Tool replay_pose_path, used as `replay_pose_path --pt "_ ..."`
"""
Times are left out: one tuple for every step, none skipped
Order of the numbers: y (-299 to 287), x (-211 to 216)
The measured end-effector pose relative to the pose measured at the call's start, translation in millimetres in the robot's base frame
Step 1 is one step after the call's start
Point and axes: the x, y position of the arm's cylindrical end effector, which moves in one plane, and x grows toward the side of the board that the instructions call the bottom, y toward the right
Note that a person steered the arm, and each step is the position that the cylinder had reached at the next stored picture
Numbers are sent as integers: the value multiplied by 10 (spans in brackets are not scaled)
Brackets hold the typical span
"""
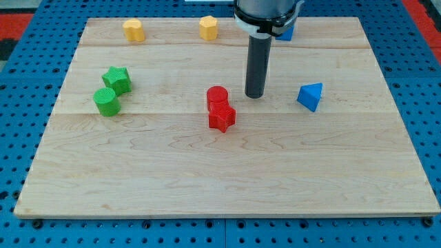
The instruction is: Push the red star towards the blue triangle
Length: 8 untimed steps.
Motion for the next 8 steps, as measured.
replay_pose_path --pt "-132 209" --pt "-426 467" --pt "-958 299" --pt "-1370 250" --pt "-1393 596" --pt "-469 892" --pt "263 1070" --pt "-264 685"
